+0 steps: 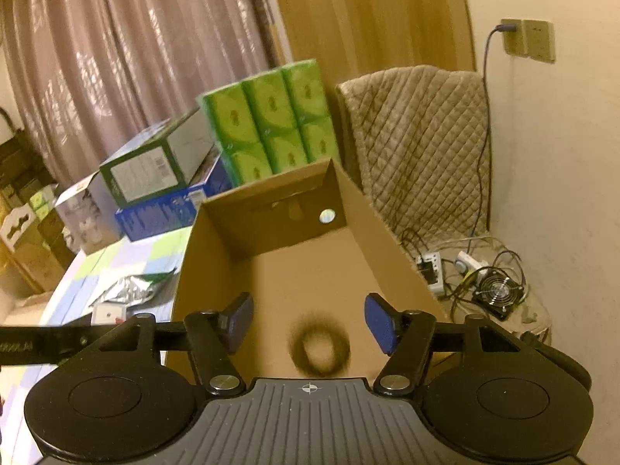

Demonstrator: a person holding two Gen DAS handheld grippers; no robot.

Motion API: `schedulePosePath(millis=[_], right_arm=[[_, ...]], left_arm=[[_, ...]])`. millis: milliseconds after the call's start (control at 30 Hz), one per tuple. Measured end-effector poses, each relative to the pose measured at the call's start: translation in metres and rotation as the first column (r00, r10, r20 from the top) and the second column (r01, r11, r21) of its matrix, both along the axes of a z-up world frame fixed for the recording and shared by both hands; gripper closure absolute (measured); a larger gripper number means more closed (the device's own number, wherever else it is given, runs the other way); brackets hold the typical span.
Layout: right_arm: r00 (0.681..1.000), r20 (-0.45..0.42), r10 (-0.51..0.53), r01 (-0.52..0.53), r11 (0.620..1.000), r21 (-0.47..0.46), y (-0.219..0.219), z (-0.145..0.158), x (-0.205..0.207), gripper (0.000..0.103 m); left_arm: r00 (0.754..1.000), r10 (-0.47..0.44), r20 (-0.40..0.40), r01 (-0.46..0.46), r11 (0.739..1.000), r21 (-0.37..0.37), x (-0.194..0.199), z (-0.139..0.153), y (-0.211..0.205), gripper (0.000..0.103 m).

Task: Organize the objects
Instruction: 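Open the right gripper to drop the hair tie while the left gripper drops the cable into the box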

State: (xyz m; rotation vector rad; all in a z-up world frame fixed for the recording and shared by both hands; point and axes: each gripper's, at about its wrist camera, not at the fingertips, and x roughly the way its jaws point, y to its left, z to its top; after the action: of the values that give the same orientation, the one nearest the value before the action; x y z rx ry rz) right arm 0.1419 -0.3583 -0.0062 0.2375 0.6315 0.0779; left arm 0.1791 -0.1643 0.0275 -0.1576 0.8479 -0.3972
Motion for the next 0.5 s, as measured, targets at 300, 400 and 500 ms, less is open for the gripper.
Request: schedulePosePath(millis=[300,400,500], right_arm=[[0.999,0.014,-0.032,0.032,0.999,0.028,0.003,0.013,-0.018,0.042],[0.999,0.026,-0.020,0.019,0.999,0.035,0.013,0.019,-0.028,0.042],[0.999,0.035,-0.006,0.004,0.999,0.043,0.024,0.025,-0.038,0.042]], left_arm=[[0.999,0.044,-0.003,-0.044,0.999,-0.004,-0.015,-0.001,0.026,0.050],[0.998,0.058,0.000,-0.058,0.998,-0.001,-0.023,0.001,0.037,0.042],[0.997,0.071,0.005,-0.071,0.997,0.011,-0.032,0.004,0.048,0.038]])
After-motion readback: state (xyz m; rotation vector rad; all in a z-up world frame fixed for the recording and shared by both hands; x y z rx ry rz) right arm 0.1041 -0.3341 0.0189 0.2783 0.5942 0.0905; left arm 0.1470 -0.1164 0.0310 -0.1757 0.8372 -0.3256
